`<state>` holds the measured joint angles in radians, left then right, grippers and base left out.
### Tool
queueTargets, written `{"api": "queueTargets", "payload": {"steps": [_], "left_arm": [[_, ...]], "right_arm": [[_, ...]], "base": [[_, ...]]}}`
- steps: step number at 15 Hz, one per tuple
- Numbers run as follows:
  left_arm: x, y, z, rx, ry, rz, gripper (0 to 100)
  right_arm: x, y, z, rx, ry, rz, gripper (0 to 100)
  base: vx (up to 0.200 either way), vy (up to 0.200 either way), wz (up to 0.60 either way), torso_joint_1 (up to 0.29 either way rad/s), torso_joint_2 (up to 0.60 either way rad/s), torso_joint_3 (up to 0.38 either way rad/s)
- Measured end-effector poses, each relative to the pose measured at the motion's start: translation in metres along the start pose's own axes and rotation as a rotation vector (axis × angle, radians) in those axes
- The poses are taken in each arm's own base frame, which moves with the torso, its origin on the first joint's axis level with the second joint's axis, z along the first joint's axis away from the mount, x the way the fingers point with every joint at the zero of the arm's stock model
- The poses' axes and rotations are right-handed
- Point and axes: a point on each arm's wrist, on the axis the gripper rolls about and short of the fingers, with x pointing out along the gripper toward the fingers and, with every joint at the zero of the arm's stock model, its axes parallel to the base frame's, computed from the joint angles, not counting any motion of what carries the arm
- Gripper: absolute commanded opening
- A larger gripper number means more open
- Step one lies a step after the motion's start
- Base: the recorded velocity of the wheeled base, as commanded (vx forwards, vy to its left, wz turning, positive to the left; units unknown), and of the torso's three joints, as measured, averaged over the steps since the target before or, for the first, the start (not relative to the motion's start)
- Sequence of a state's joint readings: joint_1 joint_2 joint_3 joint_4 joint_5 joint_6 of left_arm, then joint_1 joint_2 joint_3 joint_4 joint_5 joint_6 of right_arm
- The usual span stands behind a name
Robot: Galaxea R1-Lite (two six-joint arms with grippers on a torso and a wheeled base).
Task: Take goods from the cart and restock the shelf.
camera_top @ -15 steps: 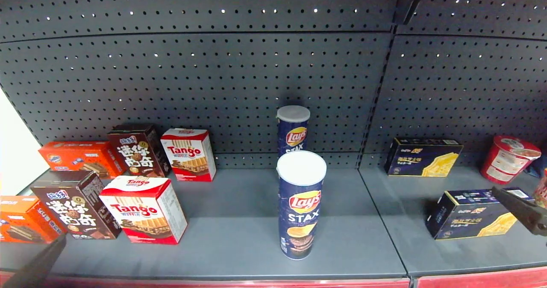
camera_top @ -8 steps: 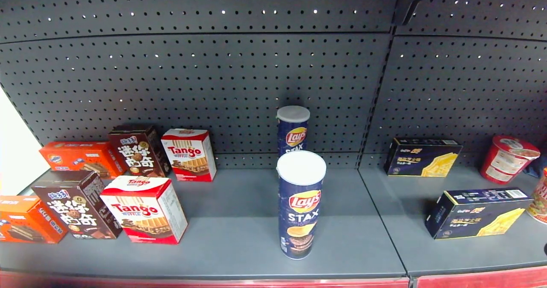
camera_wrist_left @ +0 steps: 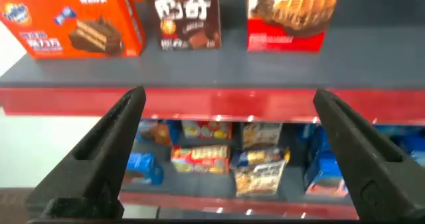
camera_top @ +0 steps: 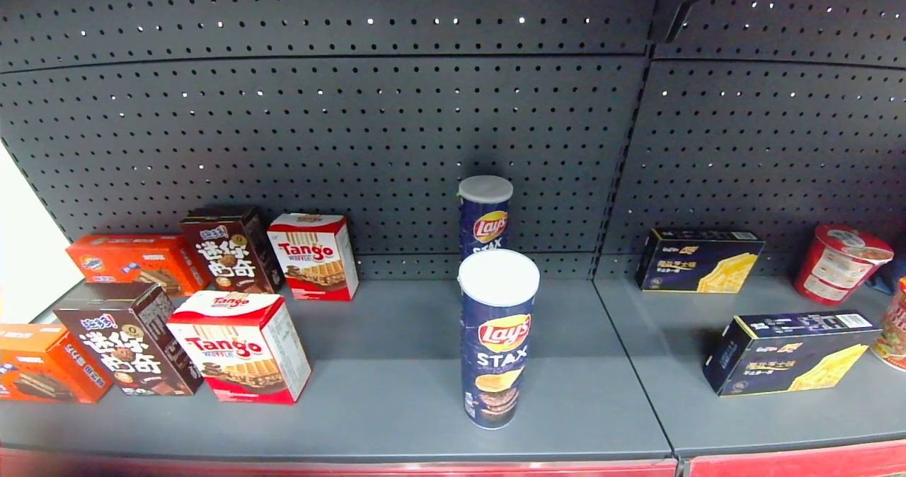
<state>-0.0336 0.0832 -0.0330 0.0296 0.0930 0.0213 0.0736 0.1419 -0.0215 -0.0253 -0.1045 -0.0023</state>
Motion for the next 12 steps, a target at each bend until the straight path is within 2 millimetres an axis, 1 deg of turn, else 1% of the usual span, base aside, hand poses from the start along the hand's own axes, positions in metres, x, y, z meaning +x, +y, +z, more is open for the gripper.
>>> {"api": "queueTargets", "payload": {"steps": [3,4,5,8,12], "left_arm": [[-0.0002,-0.0018,-0.0044,0.009,-0.024,-0.076,100],[0.0000,-0.0020,-0.0051,0.019,-0.031,-0.077,100],[0.0000,-0.0020,-0.0058,0.027,-0.032,-0.077,100],[0.0000,-0.0020,-0.0069,0.019,-0.031,-0.078,100],[-0.0001,-0.0020,-0.0068,0.017,-0.033,-0.073,100]], "right_arm": [[-0.0033,0.0003,-0.0015,-0.008,-0.037,0.031,100],[-0.0038,0.0003,-0.0017,-0.009,-0.043,0.034,100],[-0.0042,0.0004,-0.0019,-0.008,-0.047,0.038,100],[-0.0047,0.0012,-0.0026,-0.005,-0.044,0.079,100],[-0.0051,0.0014,-0.0021,-0.012,-0.049,0.088,100]], "base": [[0.000,0.000,0.00,0.000,0.00,0.000],[0.000,0.000,0.00,0.000,0.00,0.000],[-0.200,0.000,0.00,0.002,0.00,-0.002],[0.000,0.000,0.00,0.000,0.00,0.000],[0.000,0.000,0.00,0.000,0.00,0.000]]}}
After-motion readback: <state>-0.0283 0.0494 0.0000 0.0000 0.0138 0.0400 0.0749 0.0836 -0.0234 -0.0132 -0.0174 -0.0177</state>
